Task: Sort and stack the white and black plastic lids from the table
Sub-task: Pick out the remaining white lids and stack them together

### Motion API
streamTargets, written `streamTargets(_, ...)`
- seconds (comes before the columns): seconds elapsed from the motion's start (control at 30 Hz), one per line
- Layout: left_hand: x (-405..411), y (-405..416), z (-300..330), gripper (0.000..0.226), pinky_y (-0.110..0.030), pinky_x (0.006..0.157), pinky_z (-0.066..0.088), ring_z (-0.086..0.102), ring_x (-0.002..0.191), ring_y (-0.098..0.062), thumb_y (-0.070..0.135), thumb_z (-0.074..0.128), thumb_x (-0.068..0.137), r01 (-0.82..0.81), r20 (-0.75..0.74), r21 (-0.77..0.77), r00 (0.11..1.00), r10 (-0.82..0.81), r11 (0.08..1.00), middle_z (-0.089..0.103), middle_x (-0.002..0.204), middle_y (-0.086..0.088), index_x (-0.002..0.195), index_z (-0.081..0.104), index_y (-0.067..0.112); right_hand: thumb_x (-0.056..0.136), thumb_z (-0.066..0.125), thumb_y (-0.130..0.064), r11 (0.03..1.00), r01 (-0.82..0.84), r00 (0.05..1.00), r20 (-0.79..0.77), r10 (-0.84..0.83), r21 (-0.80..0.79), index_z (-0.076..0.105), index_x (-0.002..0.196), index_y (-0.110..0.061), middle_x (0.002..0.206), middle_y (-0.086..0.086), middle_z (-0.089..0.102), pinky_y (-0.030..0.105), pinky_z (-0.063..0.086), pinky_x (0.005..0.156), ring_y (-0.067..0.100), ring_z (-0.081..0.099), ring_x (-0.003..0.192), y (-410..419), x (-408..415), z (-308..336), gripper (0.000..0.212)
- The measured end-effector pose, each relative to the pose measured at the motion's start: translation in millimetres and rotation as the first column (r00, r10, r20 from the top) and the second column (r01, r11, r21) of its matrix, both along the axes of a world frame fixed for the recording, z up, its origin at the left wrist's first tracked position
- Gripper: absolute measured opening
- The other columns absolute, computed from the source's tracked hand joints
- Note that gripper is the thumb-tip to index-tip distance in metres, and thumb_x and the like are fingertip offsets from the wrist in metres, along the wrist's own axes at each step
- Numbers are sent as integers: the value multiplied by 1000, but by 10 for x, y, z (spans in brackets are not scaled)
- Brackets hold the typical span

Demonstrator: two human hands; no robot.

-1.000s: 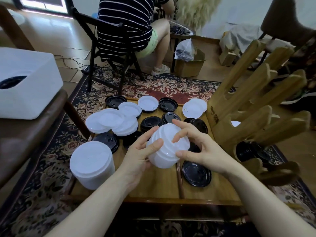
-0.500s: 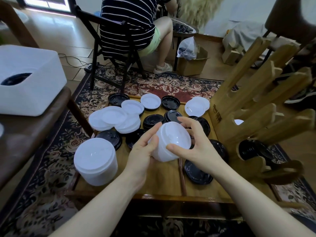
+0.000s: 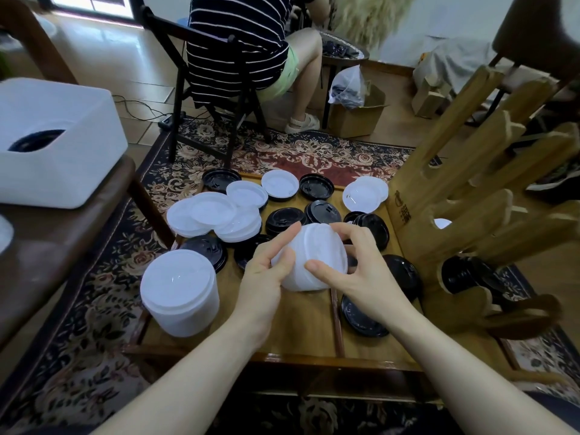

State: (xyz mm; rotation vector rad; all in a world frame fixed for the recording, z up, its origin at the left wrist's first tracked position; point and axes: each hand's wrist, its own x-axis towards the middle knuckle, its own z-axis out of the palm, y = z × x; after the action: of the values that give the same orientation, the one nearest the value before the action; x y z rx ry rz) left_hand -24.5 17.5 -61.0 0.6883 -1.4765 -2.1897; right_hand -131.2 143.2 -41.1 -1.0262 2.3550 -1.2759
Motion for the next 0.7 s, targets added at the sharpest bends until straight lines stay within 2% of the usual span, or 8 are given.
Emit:
streamTargets(0.13, 5, -16, 10, 33, -52, 107, 47, 58, 124, -19, 19, 54, 101, 12, -4, 27, 1000, -12, 1000, 63, 133, 10, 111, 72, 45, 71, 71, -61, 999, -41, 999, 18, 41, -8, 41, 122, -48, 122, -23, 40, 39, 51, 96, -6, 44, 118, -1, -17, 19, 61)
streamTargets(0.2, 11, -10, 16, 32, -52, 108, 46, 58, 125, -19, 19, 54, 101, 22, -12, 26, 1000, -22, 999, 63, 133, 9, 111, 72, 45, 73, 74, -62, 999, -39, 999, 9, 39, -5, 42, 124, -46, 123, -22, 40, 39, 53, 94, -4, 45, 118, 4, -14, 15, 62)
streamTargets(0.3, 17, 10, 33, 28, -51, 111, 42, 54, 129, -19, 33, 61, 94, 21, -42, -49, 999, -23, 999, 59, 137, 6, 111, 72, 52, 67, 72, -65, 999, 20, 1000, 20, -20, -33, 43, 124, -38, 123, -16, 44, 40, 54, 92, 0, 49, 117, -7, 12, -8, 69)
streamTargets(0.43, 12, 36, 55, 33, -52, 112, 41, 52, 131, -18, 38, 58, 85, 18, -53, -89, 998, -23, 996, 56, 137, 5, 110, 69, 57, 65, 70, -68, 997, 41, 998, 48, -39, -58, 44, 117, -44, 122, -13, 47, 37, 55, 91, 5, 52, 115, -10, 20, -13, 64)
streamTargets(0.57, 20, 16, 46, 30, -52, 109, 44, 54, 130, -18, 31, 62, 93, 27, -39, -57, 999, -29, 998, 57, 137, 8, 113, 71, 51, 66, 76, -66, 998, 26, 994, 105, -20, -53, 48, 119, -39, 124, -11, 49, 31, 54, 90, 8, 54, 116, -2, -8, 9, 66)
streamTargets(0.63, 17, -9, 36, 32, -47, 102, 52, 56, 126, -18, 18, 58, 100, 38, -25, -12, 999, -39, 999, 59, 135, 10, 114, 70, 44, 64, 78, -65, 997, 14, 980, 200, 2, -76, 53, 122, -38, 127, -9, 52, 35, 56, 91, 10, 58, 115, 11, -52, 42, 68)
streamTargets(0.7, 20, -25, 80, 33, -39, 93, 58, 58, 122, -16, 15, 54, 100, 65, -26, 4, 998, -65, 998, 59, 135, 11, 117, 68, 40, 63, 75, -63, 995, 18, 969, 246, 6, -95, 55, 124, -37, 130, -8, 53, 39, 57, 92, 9, 60, 114, 25, -82, 77, 70)
